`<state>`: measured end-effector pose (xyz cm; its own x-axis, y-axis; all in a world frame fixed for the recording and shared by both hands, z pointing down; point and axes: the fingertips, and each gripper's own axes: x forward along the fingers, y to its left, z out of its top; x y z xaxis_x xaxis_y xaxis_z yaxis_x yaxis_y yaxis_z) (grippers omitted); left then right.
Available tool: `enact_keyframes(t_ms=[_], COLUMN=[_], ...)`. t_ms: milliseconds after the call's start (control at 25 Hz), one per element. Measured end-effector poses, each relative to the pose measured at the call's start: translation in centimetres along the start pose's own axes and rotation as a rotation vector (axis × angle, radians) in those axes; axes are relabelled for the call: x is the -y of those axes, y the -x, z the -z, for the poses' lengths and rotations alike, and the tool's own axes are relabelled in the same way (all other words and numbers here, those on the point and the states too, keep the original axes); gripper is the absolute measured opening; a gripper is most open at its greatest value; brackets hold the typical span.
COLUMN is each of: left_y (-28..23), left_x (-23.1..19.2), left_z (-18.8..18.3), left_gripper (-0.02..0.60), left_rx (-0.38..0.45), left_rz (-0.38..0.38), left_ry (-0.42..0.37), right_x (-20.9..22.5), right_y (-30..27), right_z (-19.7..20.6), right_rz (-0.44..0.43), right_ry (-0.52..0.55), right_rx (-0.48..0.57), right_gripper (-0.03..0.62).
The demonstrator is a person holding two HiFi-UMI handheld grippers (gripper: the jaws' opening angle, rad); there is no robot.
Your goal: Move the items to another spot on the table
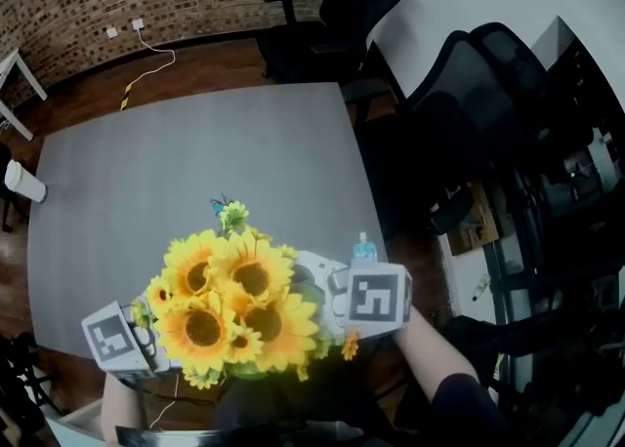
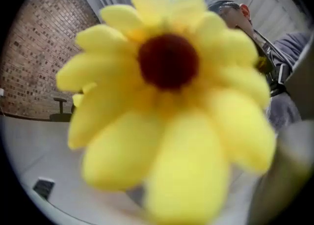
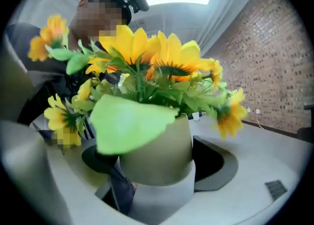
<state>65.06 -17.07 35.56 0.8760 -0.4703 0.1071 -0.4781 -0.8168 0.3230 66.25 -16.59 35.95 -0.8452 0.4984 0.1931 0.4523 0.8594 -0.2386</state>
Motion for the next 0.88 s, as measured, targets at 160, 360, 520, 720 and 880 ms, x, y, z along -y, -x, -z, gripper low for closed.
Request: enact_keyframes(t_ms=[160,360,520,720,880], left_y=[2.4,7.9,8.7,9.5,10.3], left_x=[-0.6,-2.2,-2.6,-3.2,-3.1], left_z=[0.0,0.4,0.4,0.6,1.0], left_gripper=[0.491,0.492,0.491,0.491,0.491], left_rx=[0.021,0.06,0.065,0.128,0.116], left_rz=[0.011,0.005,0.002,0.0,0.008], left_ry=[0.009,0.002,-0.009,-0.048,-0.009], right_x=[0.5,2.0,2.4,2.2,2.2], right_y=[-2.4,-7.8,-8.7,-8.9,-9.3], right_z=[-0.4,-1.6,-1.9,-1.9,-2.3], right_rz=[0.024,0.044,0.053,0.063,0.077], right_ry=[-0.011,-0.014,-0.006,-0.012,-0.034], right_rx=[-0.002,-0.007,-0.019,-0.026,0.033], right_gripper=[0.468,0.468,0.468,0.468,0.469])
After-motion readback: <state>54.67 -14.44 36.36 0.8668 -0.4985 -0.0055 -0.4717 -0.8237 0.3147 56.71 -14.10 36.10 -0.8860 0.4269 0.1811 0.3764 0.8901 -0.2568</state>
